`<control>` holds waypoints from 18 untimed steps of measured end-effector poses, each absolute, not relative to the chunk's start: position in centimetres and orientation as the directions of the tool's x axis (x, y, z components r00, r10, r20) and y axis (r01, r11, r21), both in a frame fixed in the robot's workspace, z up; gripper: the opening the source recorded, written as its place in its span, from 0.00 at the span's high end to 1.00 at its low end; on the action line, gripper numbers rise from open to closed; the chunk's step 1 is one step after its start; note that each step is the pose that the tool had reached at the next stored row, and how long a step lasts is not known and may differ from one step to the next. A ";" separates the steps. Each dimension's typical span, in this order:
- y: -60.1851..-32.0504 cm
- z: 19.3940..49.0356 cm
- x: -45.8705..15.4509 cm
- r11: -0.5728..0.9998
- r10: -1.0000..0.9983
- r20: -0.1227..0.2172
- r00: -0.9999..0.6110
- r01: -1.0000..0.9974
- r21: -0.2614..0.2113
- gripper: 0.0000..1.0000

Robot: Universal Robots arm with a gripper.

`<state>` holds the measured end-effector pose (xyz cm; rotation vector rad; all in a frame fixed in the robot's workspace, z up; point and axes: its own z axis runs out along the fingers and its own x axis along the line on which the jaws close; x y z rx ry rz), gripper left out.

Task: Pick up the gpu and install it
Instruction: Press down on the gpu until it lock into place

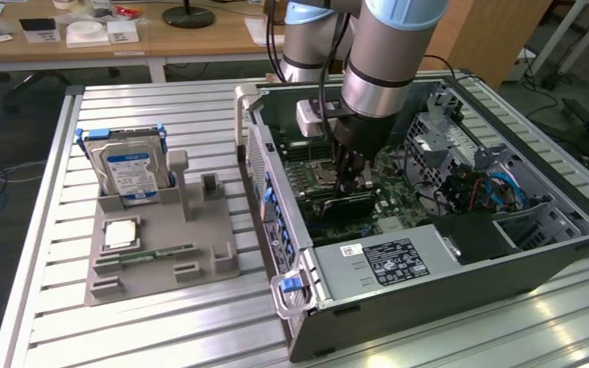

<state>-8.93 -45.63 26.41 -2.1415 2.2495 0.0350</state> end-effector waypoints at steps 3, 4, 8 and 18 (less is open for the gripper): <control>-45.6 26.4 -8.9 0.049 -0.998 -0.041 -0.049 -0.999 -0.008 0.89; -45.6 26.3 -8.9 0.049 -0.998 -0.042 -0.049 -0.999 -0.008 0.89; -45.6 26.2 -8.9 0.049 -0.998 -0.041 -0.049 -0.999 -0.008 0.89; -45.6 26.1 -8.9 0.049 -0.998 -0.041 -0.049 -0.999 -0.008 0.89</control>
